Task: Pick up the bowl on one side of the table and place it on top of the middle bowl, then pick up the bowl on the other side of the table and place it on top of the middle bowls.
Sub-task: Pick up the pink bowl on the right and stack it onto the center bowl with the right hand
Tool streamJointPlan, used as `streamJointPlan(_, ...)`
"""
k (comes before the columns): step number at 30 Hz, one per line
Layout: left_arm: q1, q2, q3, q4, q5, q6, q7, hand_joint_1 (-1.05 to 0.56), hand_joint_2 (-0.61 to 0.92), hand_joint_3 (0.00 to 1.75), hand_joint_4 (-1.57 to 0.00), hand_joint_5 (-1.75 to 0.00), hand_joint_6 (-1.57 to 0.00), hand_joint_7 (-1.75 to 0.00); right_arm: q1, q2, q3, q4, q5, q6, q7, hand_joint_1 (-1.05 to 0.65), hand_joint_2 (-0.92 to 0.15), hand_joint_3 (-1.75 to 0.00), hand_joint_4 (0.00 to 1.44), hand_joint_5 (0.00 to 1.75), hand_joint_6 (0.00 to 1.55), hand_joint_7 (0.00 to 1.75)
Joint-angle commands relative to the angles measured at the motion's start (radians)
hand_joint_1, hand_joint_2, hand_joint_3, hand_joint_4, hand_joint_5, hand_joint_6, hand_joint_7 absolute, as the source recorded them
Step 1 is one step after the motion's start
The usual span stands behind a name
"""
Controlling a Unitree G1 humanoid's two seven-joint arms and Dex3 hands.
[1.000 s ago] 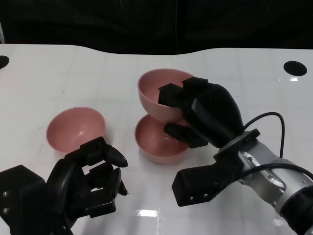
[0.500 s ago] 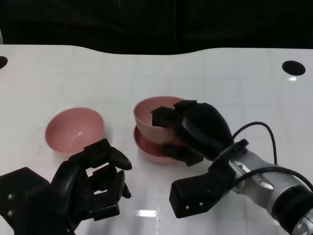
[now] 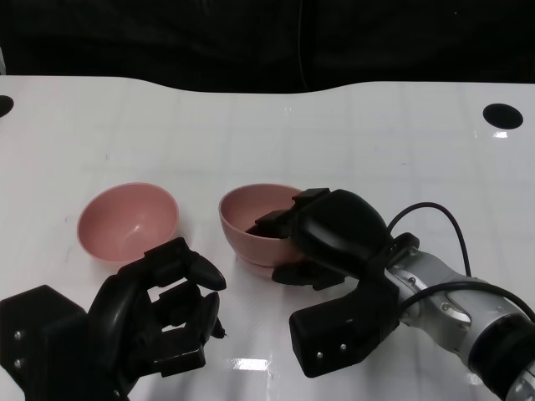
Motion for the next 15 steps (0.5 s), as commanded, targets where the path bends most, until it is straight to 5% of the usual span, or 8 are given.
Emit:
streamJointPlan(1, 0.0, 0.009, 0.006, 0.001, -0.008, -0.002, -0.006, -0.08, 0.47, 1.2, -0.7, -1.71, -0.75, -1.38, 0.026, -0.024, -0.007, -0.032, 0.017, 0.001, 0.016, -0.77, -0.92, -0.44, 0.21, 0.31, 0.38, 0.0)
streamJointPlan(15, -0.001, 0.017, 0.007, 0.002, 0.0, 0.001, -0.004, -0.07, 0.43, 1.26, -0.72, -1.7, -0.77, -1.38, 0.072, -0.066, -0.004, -0.12, 0.007, 0.043, 0.068, -0.87, -0.92, -0.48, 0.03, 0.3, 0.2, 0.0)
